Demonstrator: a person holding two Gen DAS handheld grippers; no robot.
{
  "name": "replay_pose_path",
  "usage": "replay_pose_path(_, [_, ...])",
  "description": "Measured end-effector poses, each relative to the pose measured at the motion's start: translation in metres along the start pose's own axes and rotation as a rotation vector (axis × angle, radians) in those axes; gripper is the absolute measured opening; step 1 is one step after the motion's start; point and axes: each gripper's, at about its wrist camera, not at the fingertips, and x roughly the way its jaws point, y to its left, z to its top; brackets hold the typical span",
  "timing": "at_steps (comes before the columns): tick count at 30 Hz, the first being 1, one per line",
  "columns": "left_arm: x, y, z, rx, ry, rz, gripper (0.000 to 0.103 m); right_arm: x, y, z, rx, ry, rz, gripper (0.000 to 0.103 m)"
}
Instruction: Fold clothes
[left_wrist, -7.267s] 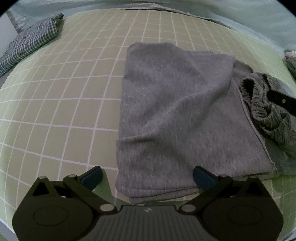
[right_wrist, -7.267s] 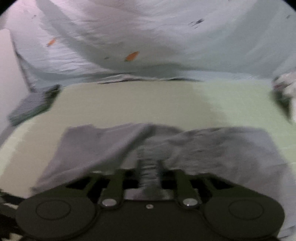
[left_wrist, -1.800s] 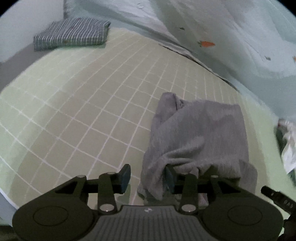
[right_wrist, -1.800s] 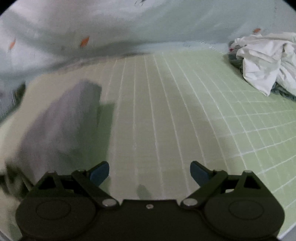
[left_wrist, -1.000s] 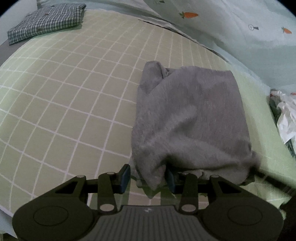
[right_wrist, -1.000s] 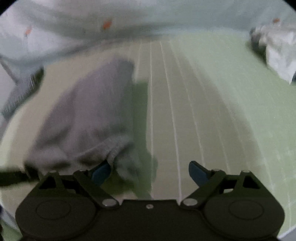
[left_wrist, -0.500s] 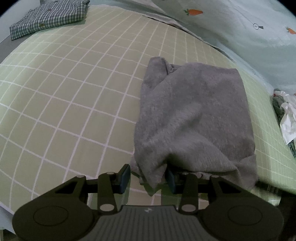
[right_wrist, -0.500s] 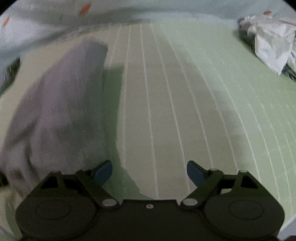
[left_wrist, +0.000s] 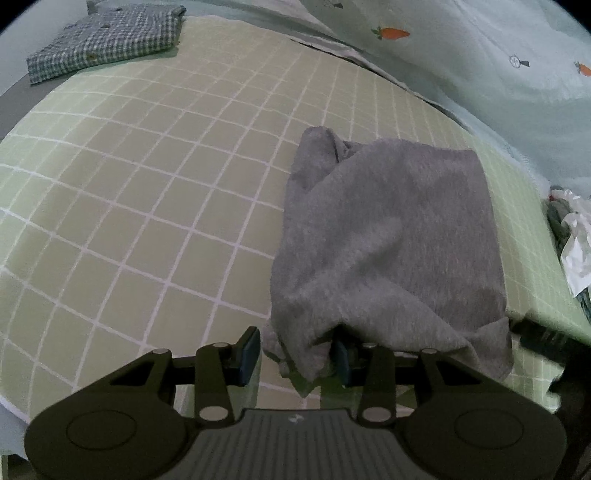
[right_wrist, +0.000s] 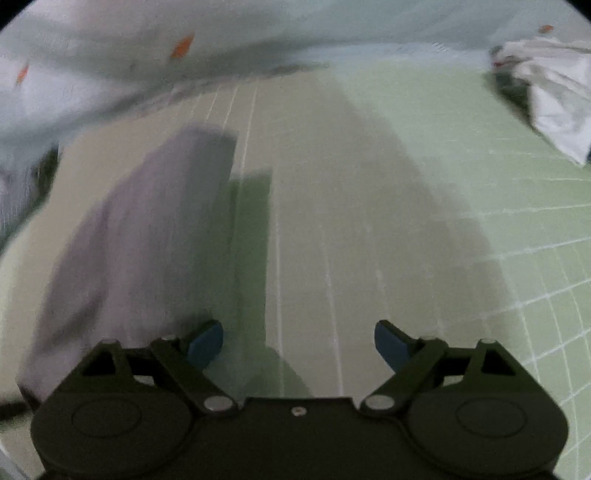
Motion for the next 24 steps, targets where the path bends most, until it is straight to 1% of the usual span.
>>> replay_pose_path(1, [-0.003,0.002,0.0,-0.004,-0.006,0.0,0.044,0.0,0.001,-0.007,-0.014,0.025,-0.006,0.09])
replay_pose_path(3, [-0.011,0.007,0.001,-0.014,-0.02,-0.005,0.044,-0.005,-0.006,-0.017,0.014,0.049,-0.001,0.09])
replay_pose_path(5, [-0.021,0.014,0.004,-0.039,-0.042,-0.025,0.044,-0.011,-0.014,-0.022,0.048,0.061,0.003,0.09])
replay_pose_path(7, [-0.03,0.02,0.009,-0.064,-0.066,-0.053,0.044,-0.018,-0.018,-0.013,0.063,0.024,-0.021,0.09])
replay_pose_path(9, [-0.037,0.022,0.018,-0.064,-0.095,-0.073,0.045,-0.026,-0.016,0.0,0.066,-0.039,-0.025,0.09])
replay_pose_path(12, [-0.038,0.019,0.033,-0.038,-0.121,-0.079,0.046,-0.028,-0.005,0.021,0.062,-0.113,0.018,0.092])
replay_pose_path(14, [-0.036,0.016,0.041,-0.015,-0.123,-0.096,0.046,-0.025,0.009,0.033,0.045,-0.134,0.054,0.093])
replay_pose_path(17, [-0.033,0.015,0.051,0.037,-0.09,-0.13,0.046,-0.021,0.026,0.044,0.003,-0.144,0.102,0.093])
replay_pose_path(19, [-0.03,0.016,0.054,0.079,-0.049,-0.166,0.05,-0.012,0.041,0.049,-0.024,-0.132,0.127,0.093])
replay_pose_path(20, [-0.03,0.019,0.054,0.089,-0.033,-0.189,0.051,-0.006,0.047,0.052,-0.033,-0.123,0.14,0.093])
replay_pose_path(22, [-0.029,0.029,0.052,0.087,-0.009,-0.237,0.052,0.006,0.06,0.052,-0.061,-0.094,0.146,0.093])
replay_pose_path(24, [-0.03,0.043,0.05,0.052,-0.008,-0.257,0.055,0.015,0.066,0.049,-0.08,-0.068,0.128,0.093])
